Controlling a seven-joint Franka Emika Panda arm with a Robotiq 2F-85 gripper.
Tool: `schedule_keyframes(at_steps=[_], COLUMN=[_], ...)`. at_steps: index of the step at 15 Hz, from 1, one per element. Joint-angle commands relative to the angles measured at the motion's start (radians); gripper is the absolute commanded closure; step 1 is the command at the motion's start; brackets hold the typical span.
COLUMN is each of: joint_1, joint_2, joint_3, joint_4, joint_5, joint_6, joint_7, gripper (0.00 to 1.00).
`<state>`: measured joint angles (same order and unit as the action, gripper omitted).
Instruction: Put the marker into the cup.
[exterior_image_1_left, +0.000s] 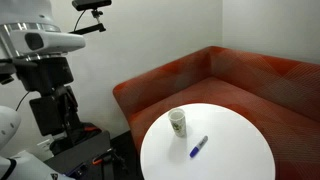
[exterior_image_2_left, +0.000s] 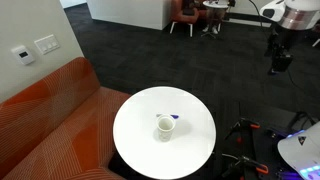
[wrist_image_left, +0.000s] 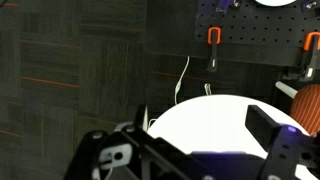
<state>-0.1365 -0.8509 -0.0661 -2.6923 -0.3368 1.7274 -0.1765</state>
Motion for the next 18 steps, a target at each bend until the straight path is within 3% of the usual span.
schedule_keyframes(at_steps=[1, 6, 11, 18], joint_1=[0.023, 0.023, 0.055, 0.062], joint_2=[0.0, 0.0, 0.045, 0.235], joint_3=[-0.017, -0.017, -0.015, -0.061], joint_4=[0.003, 0.003, 0.005, -0.014], joint_5=[-0.011, -0.011, -0.002, 0.001], joint_6=[-0.007, -0.007, 0.1, 0.458], joint_7=[0.013, 0.013, 0.022, -0.008], gripper=[0.0, 0.0, 0.0, 0.0])
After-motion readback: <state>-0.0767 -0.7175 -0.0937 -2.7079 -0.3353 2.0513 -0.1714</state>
